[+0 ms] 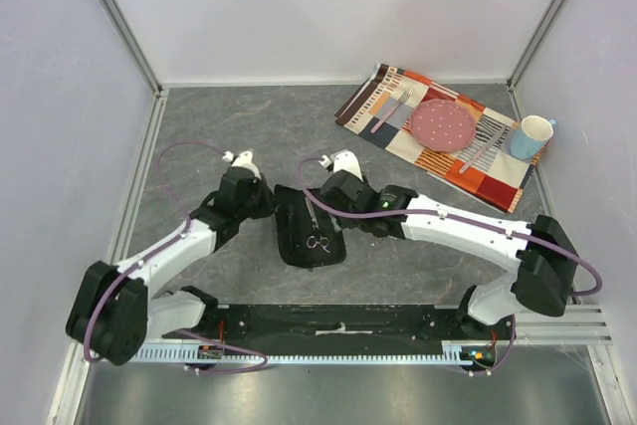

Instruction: Sort the hair-cutting tools

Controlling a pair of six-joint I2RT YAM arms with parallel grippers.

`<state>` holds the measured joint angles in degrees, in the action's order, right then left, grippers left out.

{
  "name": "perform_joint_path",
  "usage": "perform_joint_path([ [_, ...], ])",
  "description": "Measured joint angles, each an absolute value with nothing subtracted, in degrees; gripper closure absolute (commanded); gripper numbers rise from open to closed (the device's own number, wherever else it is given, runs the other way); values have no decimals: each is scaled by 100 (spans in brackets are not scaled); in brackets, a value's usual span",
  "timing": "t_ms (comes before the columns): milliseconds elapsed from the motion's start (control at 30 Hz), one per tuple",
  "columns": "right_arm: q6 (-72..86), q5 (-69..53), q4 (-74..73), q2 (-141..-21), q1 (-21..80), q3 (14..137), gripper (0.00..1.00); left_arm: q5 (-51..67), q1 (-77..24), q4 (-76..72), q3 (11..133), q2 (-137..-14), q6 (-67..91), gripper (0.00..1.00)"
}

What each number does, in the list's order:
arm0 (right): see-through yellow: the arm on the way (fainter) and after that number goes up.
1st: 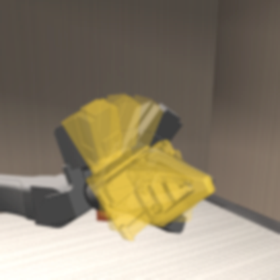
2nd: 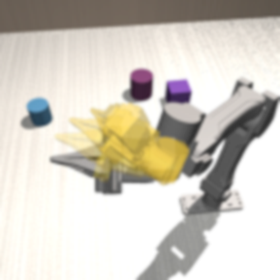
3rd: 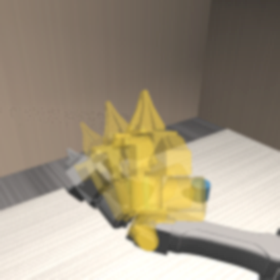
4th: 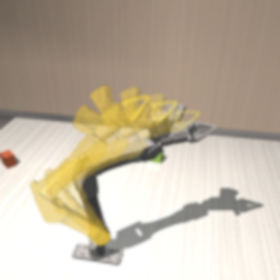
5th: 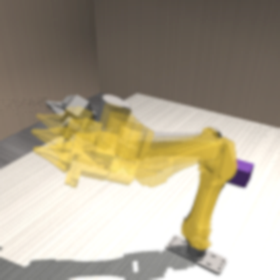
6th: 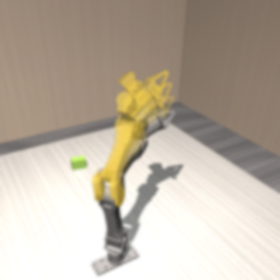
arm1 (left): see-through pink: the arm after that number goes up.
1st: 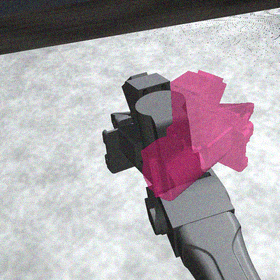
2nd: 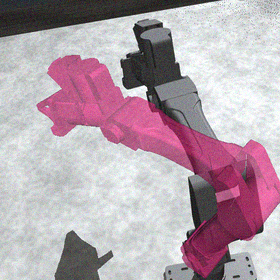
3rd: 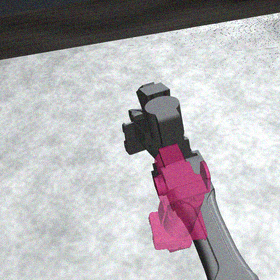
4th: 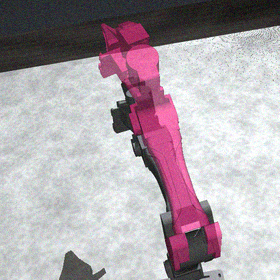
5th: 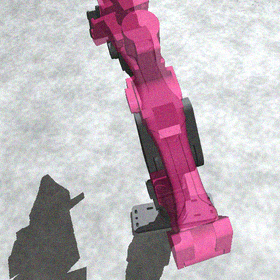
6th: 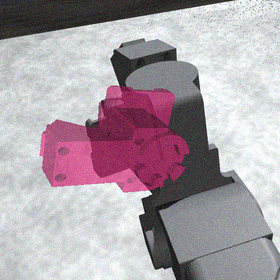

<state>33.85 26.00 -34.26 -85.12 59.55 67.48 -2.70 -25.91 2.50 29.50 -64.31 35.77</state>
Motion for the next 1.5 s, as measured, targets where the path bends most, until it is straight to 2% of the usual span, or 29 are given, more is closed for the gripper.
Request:
perform_joint_path([
  [333,3216,2563,-3614,-8427,5664,5916,36,1192,-2589,8,4521,-8156,1848,98],
  [567,3000,2504,-3610,-8204,5419,5769,35,2436,-2528,1017,6705,-9821,176,97],
  [667,2954,2421,-3601,-8169,5419,5732,34,2858,-2368,1505,7387,-10322,-482,93],
  [933,2670,2377,-3428,-8401,5332,5660,34,3970,-1603,2766,8394,-11091,-1693,76],
  [1167,2425,2147,-2943,-8761,4899,5531,34,4412,-1588,3326,9288,-11616,-2093,61],
  [1200,2390,2106,-2867,-8820,4840,5531,33,4399,-1594,3371,9343,-11625,-2095,51],
  [1267,2303,2021,-2733,-8945,4757,5531,32,4298,-1614,3374,9402,-11625,-2091,45],
  [1333,2226,1925,-2630,-9067,4705,5533,32,4069,-1625,3319,9413,-11625,-2045,32],
  [1500,1988,1664,-2445,-9343,4613,5531,31,2637,-1636,3020,9240,-11448,-1439,29],
])
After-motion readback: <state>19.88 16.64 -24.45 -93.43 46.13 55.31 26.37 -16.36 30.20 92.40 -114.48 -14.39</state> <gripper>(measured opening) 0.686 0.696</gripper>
